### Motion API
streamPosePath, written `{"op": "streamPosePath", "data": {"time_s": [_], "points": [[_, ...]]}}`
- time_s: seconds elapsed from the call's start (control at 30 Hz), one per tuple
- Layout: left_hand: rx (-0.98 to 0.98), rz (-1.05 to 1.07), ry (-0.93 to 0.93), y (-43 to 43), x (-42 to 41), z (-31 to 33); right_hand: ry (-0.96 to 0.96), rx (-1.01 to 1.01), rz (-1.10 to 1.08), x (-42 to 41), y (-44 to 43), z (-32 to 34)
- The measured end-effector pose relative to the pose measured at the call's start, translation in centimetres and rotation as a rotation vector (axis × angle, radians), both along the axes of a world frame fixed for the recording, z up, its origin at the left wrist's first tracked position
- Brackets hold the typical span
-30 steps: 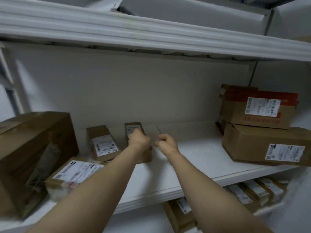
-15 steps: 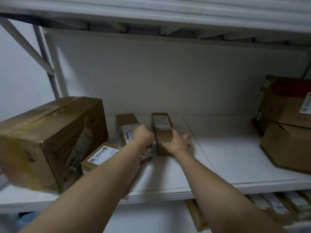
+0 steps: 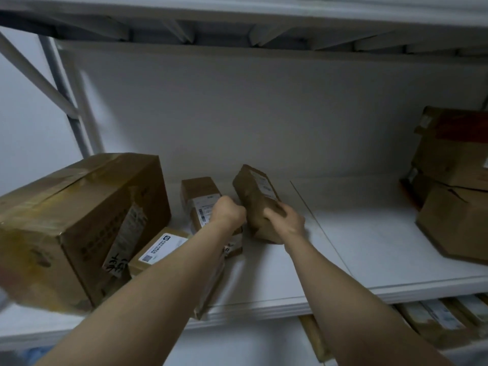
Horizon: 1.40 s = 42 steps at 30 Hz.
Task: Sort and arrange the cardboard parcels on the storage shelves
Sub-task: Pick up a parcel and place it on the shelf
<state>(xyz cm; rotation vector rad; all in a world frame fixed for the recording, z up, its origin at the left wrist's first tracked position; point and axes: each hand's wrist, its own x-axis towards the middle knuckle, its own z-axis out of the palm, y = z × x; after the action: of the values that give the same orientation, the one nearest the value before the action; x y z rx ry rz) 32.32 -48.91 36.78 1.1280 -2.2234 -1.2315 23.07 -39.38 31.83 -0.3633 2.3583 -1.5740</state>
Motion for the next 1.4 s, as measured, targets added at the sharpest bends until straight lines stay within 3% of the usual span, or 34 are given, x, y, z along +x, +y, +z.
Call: {"op": "streamPosePath", "data": {"time_s": [0.1,0.23,0.43,0.63,0.7,0.8,0.97,1.1,1.23,1.4], "points": [[0.014,-0.012,0.038,0.9,-0.7,0.0,-0.271,-0.344,-0.108,0.1,2.3,-0.3],[0.044,-0.018,0.056,2.5,-1.5,-0.5,-0.518,-0.53,-0.114,0.9,5.7,-0.5],[0.163,-0.15,0.14,6.3,-2.1,-0.5,-0.642,-0.701,-0.124,1.2,11.2,-0.6],[0.202,-0.204,0.285,9.9,-2.1,-0.1,-0.604,-0.699,-0.149,2.7,15.3,1.1],[0.293,-0.181,0.344,11.2,-1.9,0.1,-0.525,-0.659,-0.112,3.2,16.8,1.4],[0.446,-0.148,0.428,13.5,-0.9,0.5,-0.326,-0.417,0.007,3.6,19.3,1.2],[0.499,-0.257,0.424,17.1,1.3,-0.3,-0.084,-0.035,0.105,5.0,22.7,0.8],[0.544,-0.162,0.403,18.8,2.4,-1.8,0.132,0.213,0.151,7.2,23.9,0.7],[0.593,-0.137,0.419,20.3,4.2,-2.8,0.142,0.227,0.191,8.6,25.6,-0.6],[0.53,-0.35,0.382,21.3,6.2,-3.3,-0.03,0.031,0.157,9.1,27.3,-0.4]]}}
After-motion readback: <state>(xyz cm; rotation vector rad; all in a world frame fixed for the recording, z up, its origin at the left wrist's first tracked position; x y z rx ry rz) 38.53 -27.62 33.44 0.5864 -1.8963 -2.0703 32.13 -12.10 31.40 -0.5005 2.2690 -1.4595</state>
